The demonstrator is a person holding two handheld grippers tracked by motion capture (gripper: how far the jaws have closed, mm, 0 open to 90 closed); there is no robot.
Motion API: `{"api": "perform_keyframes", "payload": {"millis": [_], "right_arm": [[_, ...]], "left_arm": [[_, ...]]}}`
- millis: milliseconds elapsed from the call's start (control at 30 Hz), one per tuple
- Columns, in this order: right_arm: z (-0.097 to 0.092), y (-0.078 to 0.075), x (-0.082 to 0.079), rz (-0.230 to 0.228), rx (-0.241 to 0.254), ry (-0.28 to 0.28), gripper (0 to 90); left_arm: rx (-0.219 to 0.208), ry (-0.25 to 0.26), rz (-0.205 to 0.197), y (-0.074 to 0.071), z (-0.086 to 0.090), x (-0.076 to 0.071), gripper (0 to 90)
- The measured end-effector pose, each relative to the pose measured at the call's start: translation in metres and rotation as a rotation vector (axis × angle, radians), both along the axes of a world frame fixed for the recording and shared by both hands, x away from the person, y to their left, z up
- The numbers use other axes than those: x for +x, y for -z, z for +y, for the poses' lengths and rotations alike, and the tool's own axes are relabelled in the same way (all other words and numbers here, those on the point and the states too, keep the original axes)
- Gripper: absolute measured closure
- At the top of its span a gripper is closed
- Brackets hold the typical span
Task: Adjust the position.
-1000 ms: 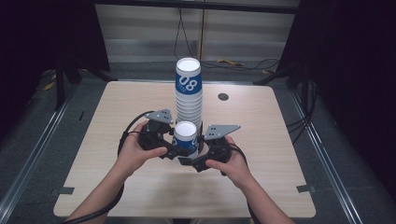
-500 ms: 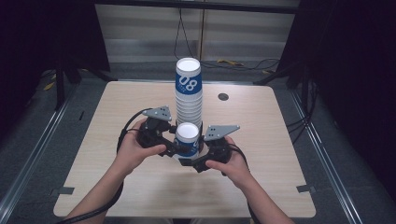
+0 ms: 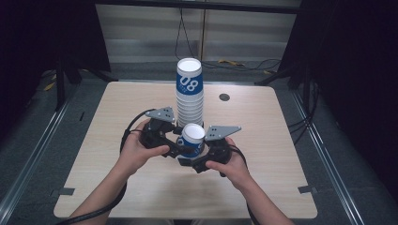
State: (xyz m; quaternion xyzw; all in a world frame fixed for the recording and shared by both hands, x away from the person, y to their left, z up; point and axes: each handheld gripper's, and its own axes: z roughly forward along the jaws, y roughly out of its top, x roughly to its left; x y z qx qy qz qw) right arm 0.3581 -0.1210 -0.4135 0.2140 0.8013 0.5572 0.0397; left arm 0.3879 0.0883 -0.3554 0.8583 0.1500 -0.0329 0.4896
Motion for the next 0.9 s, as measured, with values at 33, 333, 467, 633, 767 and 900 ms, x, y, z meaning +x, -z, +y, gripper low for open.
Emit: {"api": "perform_keyframes", "payload": {"millis": [33, 333, 467, 633, 767, 900], "right_arm": [[0.000, 0.000, 0.000, -0.001, -0.002, -0.004, 14.5], [0.000, -0.004, -0.001, -0.009, -0.033, -0.018, 16.4], [0.001, -0.004, -0.001, -0.011, -0.043, -0.023, 16.7], [0.002, -0.004, -0.001, -0.009, -0.052, -0.033, 16.8], [0.002, -0.004, -0.001, -0.009, -0.066, -0.035, 16.9], [-0.003, -0.003, 0.001, 0.000, -0.068, -0.019, 17.0]], "left_arm": [[0.003, 0.003, -0.002, 0.000, 0.000, 0.000, 23.7], [-0.004, 0.013, 0.000, -0.001, 0.004, 0.000, 24.1], [-0.004, 0.016, 0.003, 0.000, 0.005, 0.000, 24.3], [-0.008, 0.017, 0.010, 0.001, 0.008, 0.000, 24.5], [-0.014, 0.013, 0.010, 0.002, 0.011, 0.000, 24.8], [-0.014, 0.010, 0.003, 0.001, 0.016, 0.000, 29.9]]}}
